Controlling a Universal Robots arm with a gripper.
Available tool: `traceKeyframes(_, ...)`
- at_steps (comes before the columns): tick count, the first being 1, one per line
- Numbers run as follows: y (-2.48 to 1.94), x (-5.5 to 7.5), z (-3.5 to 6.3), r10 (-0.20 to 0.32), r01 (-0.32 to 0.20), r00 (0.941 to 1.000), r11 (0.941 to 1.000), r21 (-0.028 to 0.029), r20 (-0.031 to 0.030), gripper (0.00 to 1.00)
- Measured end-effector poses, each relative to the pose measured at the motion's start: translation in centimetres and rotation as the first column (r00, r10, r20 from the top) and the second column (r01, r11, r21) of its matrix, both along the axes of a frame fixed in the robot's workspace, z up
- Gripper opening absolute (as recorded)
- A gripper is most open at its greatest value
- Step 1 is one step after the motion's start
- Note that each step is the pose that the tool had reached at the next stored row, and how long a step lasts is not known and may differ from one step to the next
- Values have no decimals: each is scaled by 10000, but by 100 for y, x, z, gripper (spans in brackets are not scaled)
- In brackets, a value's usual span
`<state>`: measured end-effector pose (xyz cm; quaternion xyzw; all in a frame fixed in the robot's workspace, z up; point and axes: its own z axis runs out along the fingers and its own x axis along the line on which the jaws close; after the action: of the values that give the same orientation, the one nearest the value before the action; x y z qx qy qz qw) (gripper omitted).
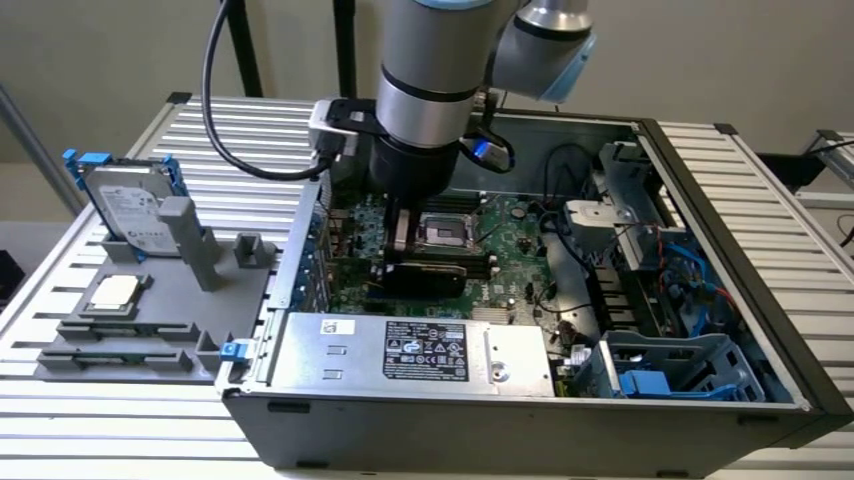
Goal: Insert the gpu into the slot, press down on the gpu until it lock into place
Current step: 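Press down on the gpu until it lock into place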
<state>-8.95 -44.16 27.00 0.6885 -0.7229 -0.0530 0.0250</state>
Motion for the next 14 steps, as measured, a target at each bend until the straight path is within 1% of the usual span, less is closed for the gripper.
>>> traceKeyframes(1,0,-2,-10,0,0,10000,10000,-3,5,11)
traceKeyframes(2,2,-4,-25,-1,1,10000,10000,10,18,11)
traceKeyframes(5,0,-10,-40,1,-1,10000,10000,-12,18,11)
traceKeyframes(7,1,-11,-38,0,0,10000,10000,-4,22,11)
traceKeyframes(8,3,-10,-17,-2,2,10000,10000,18,34,11)
traceKeyframes(9,3,-11,25,-2,2,10000,10000,20,35,11)
traceKeyframes(10,2,-11,79,-2,2,10000,10000,3,26,11)
traceKeyframes(11,1,-11,122,-1,1,10000,10000,2,25,11)
traceKeyframes(12,1,-15,138,0,0,10000,10000,1,23,11)
traceKeyframes(13,1,-25,139,2,-2,10000,10000,-2,3,11)
traceKeyframes(14,1,-36,139,7,-7,10000,10000,-11,-32,11)
